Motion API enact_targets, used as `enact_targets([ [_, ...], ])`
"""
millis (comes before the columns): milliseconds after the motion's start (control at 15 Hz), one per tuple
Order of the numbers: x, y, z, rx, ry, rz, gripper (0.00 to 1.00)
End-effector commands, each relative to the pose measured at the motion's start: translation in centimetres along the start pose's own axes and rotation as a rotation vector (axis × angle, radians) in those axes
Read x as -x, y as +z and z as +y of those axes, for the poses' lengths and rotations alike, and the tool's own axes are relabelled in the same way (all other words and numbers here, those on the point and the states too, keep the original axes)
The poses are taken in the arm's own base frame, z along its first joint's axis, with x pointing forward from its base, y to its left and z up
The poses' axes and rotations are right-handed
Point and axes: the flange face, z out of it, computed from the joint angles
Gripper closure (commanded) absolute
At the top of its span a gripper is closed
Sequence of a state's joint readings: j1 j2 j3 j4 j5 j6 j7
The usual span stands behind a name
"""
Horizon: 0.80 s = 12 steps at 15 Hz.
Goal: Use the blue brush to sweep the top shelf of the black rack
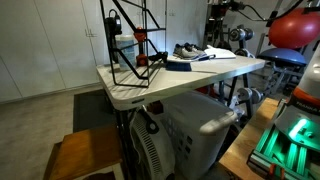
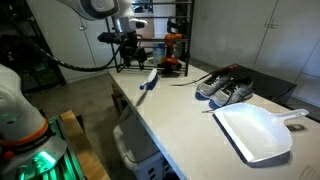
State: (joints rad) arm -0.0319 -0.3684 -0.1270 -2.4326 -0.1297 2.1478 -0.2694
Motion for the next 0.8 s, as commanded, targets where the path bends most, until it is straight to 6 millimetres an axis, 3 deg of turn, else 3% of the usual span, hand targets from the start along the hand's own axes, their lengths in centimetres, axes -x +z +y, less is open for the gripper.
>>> enact_targets([
  [0,-2.3,2.7,-1.1,0.104,-0.087,-0.07,0.0],
  [467,-5.3,7.6,-3.3,0.139,-0.228,-0.045,0.0],
  [667,-6.3,8.8,-4.0,0.119,-0.287,0.049,0.0],
  [733,-5.8,7.9,-3.6,0.128,-0.245,0.017,0.0],
])
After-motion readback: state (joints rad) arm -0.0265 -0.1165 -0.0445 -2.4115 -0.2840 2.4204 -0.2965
